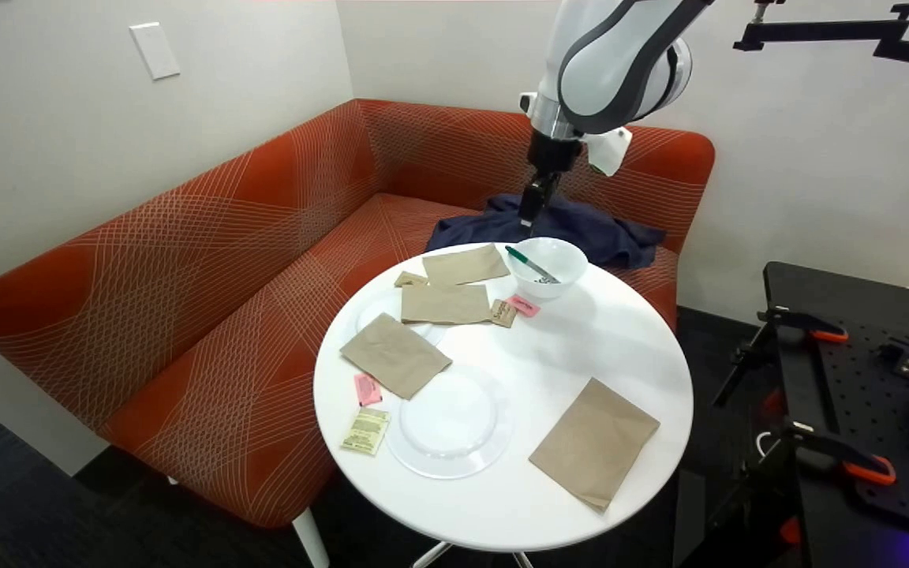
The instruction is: Put the green pen inside the white bowl
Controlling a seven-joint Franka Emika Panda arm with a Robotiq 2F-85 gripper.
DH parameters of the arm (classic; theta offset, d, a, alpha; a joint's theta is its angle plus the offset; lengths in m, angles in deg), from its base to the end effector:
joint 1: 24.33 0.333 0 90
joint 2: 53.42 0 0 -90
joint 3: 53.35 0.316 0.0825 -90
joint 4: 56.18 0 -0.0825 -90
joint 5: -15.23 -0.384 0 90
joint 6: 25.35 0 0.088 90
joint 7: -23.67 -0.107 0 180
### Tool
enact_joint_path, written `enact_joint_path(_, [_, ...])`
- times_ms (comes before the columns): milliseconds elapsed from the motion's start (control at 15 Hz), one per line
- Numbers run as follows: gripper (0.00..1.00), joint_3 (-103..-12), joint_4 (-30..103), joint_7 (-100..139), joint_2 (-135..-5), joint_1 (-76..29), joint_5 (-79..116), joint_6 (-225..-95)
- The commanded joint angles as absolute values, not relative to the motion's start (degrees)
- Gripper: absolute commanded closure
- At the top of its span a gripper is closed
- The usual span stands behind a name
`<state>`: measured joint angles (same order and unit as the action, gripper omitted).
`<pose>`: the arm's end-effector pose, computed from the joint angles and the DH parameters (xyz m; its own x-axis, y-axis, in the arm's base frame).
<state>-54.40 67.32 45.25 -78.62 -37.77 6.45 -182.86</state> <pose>0.5621 -0.1516 0.2061 0.9863 -0.0119 0.1646 -0.0100 -0.9999 -0.0119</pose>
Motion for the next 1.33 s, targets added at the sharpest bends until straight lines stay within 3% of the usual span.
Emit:
enact_joint_path(0, [0.0, -54.6, 71.5, 40.9, -71.6, -36.0, 8.6, -181.7])
enact_joint_path(1133, [0.0, -56.8, 92.0, 35.9, -39.4, -30.8, 10.7, -166.1])
enact_joint_path(1267, [0.0, -57.2, 89.7, 35.4, -42.7, -30.4, 10.7, -167.5])
